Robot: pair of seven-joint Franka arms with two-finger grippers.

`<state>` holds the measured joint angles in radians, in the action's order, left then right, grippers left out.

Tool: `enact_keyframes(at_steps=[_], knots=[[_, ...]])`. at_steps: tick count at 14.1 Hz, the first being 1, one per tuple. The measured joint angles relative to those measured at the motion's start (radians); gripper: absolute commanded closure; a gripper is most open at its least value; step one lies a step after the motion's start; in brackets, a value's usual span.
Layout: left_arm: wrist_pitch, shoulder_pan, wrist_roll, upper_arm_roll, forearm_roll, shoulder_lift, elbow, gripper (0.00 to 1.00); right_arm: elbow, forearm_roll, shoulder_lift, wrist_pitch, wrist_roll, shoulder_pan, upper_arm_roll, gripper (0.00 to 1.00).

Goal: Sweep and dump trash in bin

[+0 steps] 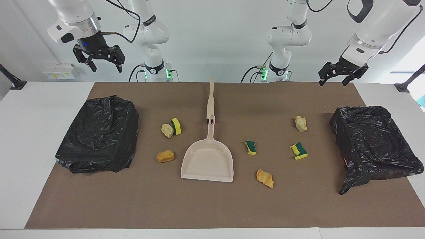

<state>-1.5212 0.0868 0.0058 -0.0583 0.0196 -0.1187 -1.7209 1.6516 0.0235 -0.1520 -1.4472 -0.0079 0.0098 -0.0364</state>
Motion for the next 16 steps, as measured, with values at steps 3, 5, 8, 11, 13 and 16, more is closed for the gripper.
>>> enact_keyframes(at_steps=[3,5,8,11,13,16], knots=[[-0.001,0.001,0.000,0.003,0.001,-0.002,-0.010,0.00,0.000,0.000,0.000,0.000,0.000,0.000,0.000,0.00],[-0.005,0.029,-0.009,0.011,0.002,-0.005,-0.020,0.00,0.000,0.000,0.000,0.000,0.000,0.000,0.000,0.00],[-0.043,0.134,-0.104,0.020,0.002,-0.008,-0.064,0.00,0.000,0.000,0.000,0.000,0.000,0.000,0.000,0.00],[-0.104,0.265,-0.256,0.026,0.005,-0.010,-0.111,0.00,0.000,0.000,0.000,0.000,0.000,0.000,0.000,0.00],[-0.151,0.330,-0.337,0.030,0.041,-0.011,-0.144,0.00,0.000,0.000,0.000,0.000,-0.003,0.000,0.000,0.00],[-0.190,0.405,-0.368,0.033,0.076,-0.013,-0.179,0.00,0.000,0.000,0.000,0.000,-0.038,0.000,0.000,0.00]])
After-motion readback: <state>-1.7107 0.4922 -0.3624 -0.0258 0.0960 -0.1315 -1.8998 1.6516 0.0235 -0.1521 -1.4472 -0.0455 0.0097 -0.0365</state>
